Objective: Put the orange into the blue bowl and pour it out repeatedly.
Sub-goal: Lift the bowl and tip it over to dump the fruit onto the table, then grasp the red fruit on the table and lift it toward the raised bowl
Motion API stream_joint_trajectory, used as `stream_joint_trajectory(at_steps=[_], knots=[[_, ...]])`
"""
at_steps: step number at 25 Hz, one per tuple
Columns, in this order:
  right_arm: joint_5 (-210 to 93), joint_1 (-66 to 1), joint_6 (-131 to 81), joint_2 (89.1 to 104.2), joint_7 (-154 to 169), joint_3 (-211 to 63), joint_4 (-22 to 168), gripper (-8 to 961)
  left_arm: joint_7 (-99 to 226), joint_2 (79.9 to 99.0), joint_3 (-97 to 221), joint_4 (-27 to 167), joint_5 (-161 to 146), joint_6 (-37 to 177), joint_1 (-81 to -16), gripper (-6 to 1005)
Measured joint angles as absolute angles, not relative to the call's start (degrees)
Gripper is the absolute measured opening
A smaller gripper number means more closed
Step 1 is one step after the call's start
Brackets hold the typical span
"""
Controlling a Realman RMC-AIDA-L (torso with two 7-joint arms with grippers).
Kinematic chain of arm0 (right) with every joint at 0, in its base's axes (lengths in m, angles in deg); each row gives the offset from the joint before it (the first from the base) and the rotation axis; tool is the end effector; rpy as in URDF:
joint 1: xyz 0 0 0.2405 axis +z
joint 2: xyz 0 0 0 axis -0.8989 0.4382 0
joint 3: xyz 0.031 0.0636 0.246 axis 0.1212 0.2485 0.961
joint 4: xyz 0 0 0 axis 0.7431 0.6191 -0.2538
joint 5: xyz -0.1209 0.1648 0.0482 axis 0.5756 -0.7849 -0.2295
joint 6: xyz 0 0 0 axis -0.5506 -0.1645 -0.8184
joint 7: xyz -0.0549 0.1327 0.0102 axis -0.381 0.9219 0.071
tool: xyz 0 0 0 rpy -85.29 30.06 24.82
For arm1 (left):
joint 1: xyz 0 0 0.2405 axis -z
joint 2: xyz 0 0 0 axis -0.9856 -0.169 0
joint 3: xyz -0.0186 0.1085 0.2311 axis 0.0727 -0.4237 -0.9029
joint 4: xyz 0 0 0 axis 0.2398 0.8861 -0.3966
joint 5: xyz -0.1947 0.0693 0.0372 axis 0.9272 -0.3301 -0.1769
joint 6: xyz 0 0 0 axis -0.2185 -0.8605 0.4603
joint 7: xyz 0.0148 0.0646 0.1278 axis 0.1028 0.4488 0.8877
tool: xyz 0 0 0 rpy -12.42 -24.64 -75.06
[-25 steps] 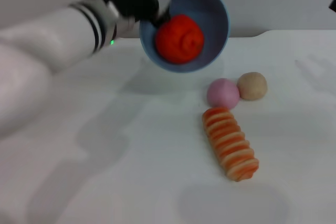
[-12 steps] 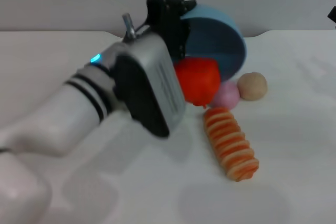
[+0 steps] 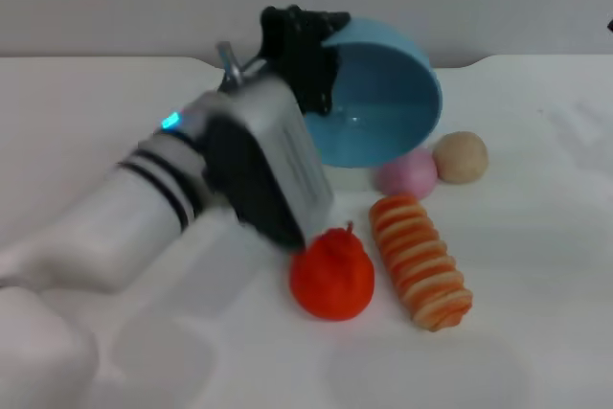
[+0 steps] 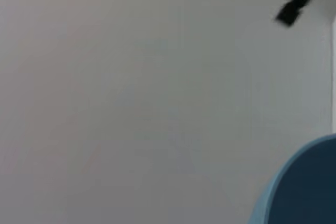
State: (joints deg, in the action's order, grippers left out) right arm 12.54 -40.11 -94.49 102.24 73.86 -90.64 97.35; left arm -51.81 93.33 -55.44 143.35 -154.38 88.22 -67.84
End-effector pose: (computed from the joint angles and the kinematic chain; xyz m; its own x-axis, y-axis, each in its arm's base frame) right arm 0.3240 0.3382 0.0691 0.4380 -0.0940 -0.8941 -0.8160 -0.4589 -0.3515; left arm -0.1298 0.3317 -0.0726 0.8572 -0.4692 -0.2122 -0.3934 -0.3308 -0.8578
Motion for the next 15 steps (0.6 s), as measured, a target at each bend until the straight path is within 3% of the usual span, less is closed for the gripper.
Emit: stream_joint_trajectory(at_steps=[8,15], knots=[[13.59,-40.49,-93.17,101.47,80.38,-91.31,97.77,490,-66.07,92.96,-40.75,146.02,-140.55,60.25,-58.15,-1],[30.55,-37.87,-93.63,99.48,101.21,-94.99,102.84,489,-81.62,92.77,-27.89,141.93,-139.79,40.54,-48.13,0]])
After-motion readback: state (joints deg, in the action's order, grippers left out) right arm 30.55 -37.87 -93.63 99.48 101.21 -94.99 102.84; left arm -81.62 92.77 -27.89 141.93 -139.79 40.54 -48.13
